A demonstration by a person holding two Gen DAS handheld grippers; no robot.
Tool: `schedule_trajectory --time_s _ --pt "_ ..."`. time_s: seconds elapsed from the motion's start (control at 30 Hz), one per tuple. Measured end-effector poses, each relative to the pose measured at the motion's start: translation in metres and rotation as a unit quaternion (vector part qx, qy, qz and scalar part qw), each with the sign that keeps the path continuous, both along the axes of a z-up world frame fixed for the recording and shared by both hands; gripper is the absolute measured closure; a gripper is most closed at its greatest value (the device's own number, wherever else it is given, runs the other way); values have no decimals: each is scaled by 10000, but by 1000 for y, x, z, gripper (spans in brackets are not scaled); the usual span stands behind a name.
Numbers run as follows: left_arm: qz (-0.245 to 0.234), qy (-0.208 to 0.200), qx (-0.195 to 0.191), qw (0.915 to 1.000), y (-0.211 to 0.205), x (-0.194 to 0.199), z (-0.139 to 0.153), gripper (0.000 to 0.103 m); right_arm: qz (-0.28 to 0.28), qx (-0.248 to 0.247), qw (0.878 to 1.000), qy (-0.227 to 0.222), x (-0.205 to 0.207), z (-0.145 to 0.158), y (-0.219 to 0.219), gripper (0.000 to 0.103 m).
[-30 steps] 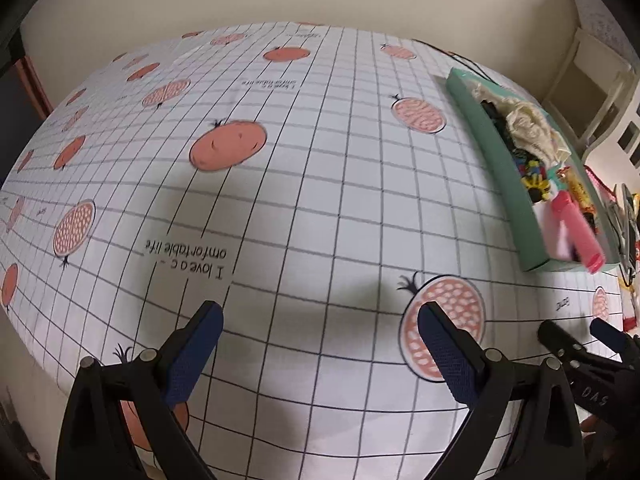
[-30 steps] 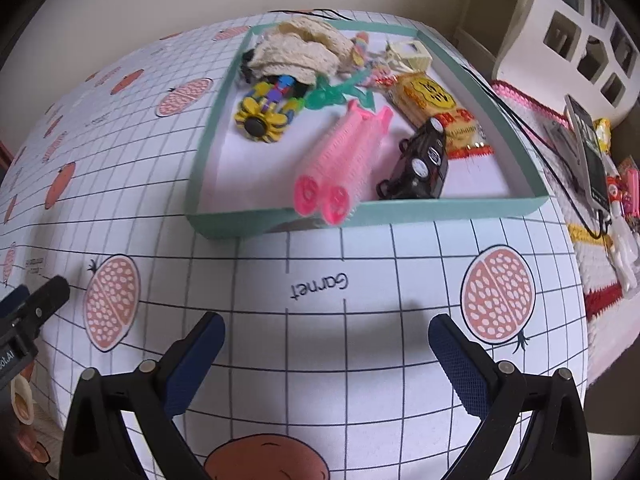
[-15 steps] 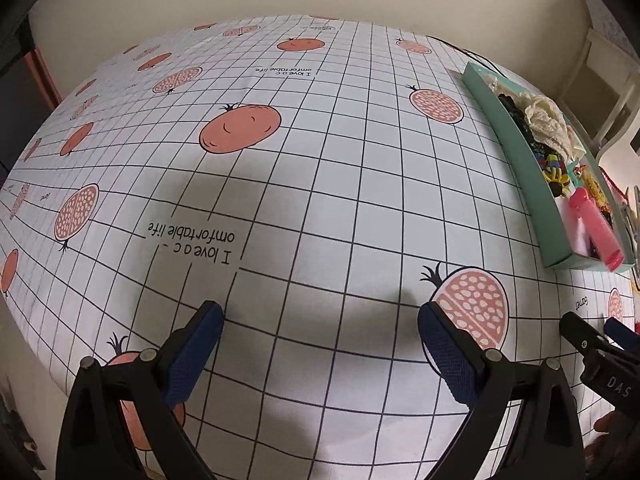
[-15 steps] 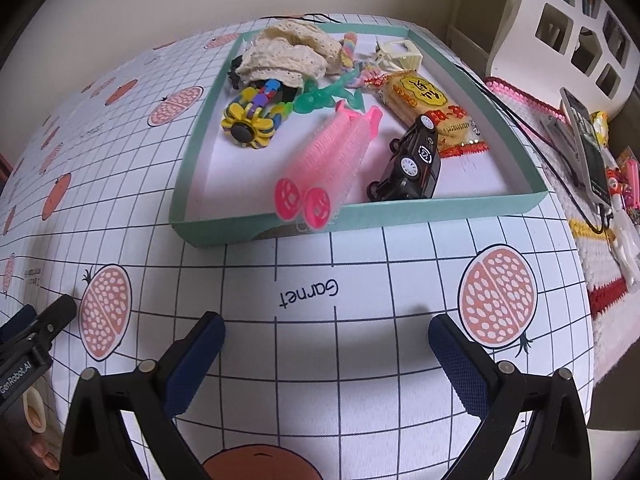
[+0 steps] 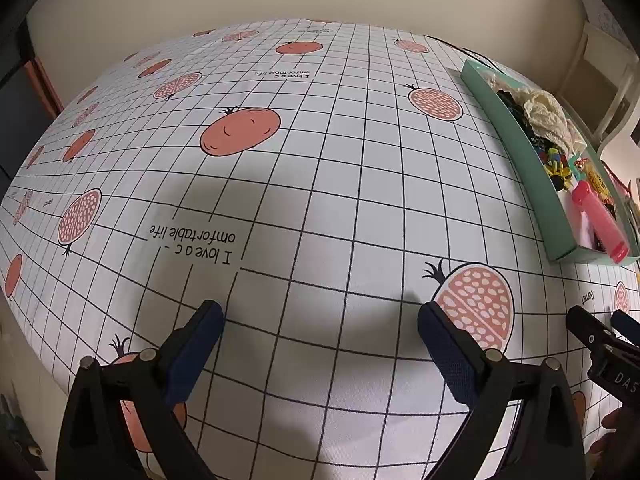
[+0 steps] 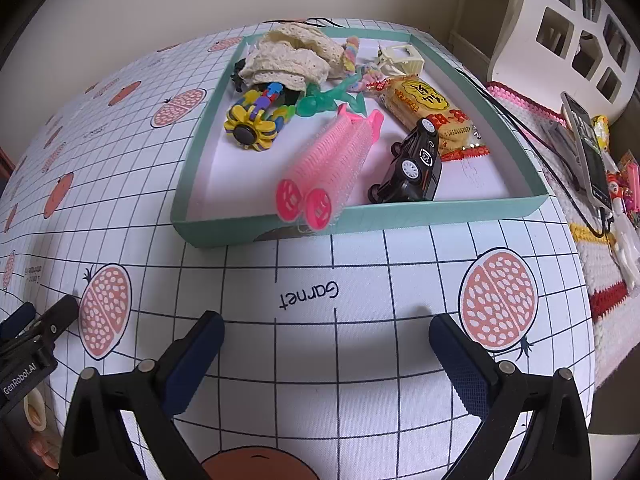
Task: Organize objects
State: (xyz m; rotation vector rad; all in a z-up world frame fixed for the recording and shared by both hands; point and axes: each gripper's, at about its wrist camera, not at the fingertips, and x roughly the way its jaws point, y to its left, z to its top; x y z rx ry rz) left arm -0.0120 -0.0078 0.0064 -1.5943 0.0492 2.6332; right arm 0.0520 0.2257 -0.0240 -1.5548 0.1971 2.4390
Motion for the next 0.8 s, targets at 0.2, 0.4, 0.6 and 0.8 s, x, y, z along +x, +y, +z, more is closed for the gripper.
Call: schedule_trajectory --time_s 0.2,0.4,0.6,0.8 --pt "-2 -4 -1 10000 1 -1 0 5 7 -1 10000 1 0 0 1 0" --pt "13 -7 -4 10000 1 -1 -1 5 12 -1 10000 0 0 0 2 0" --pt "34 -21 -6 10000 0 -1 -1 5 14 -2 10000 0 -1 0 2 0" --pt "28 -20 -6 10000 0 -1 -1 4 17 -2 10000 0 -1 0 3 0"
